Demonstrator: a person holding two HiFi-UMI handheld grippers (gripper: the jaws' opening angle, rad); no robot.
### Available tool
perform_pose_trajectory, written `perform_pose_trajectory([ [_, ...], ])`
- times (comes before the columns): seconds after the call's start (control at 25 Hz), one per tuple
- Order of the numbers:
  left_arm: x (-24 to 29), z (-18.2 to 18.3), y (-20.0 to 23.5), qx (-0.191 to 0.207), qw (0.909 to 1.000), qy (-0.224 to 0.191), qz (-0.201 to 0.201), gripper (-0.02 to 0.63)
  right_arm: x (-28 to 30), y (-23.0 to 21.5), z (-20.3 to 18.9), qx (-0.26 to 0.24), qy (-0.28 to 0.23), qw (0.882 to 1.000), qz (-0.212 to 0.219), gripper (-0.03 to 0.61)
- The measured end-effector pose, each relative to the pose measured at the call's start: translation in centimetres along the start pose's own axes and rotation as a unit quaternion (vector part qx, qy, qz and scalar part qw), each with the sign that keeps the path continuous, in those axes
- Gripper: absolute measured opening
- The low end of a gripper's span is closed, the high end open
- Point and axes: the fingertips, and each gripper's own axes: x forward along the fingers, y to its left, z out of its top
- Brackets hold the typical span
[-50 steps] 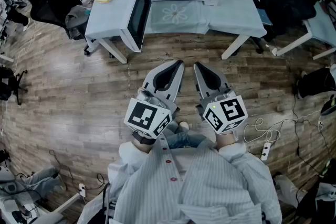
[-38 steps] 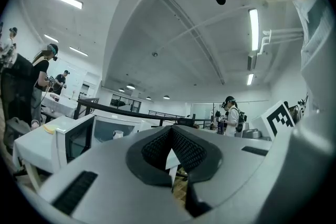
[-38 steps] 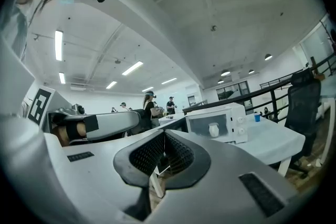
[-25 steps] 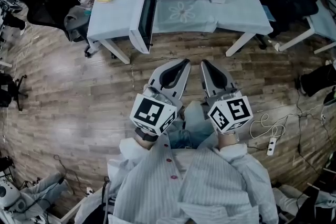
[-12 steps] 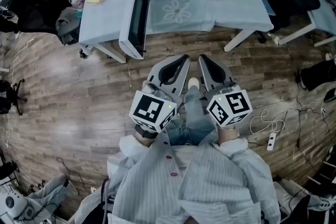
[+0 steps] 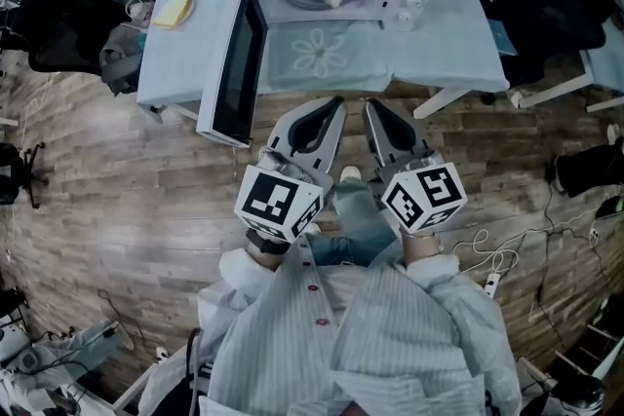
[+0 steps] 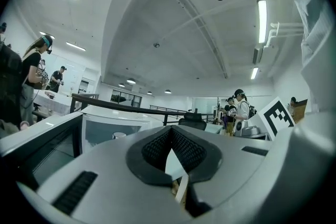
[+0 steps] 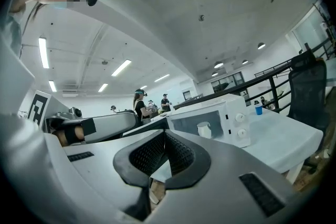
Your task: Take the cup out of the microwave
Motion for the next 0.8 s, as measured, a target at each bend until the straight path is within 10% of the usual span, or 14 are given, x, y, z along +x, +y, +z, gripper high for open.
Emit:
perform_pose_trajectory([
  [0.8,11.0,0.4,5.3,-0.001,0.9969,-0.007,0.078,0.009,7.8,-9.1,3.8,0.002,0.023,0.997,0.075,0.035],
])
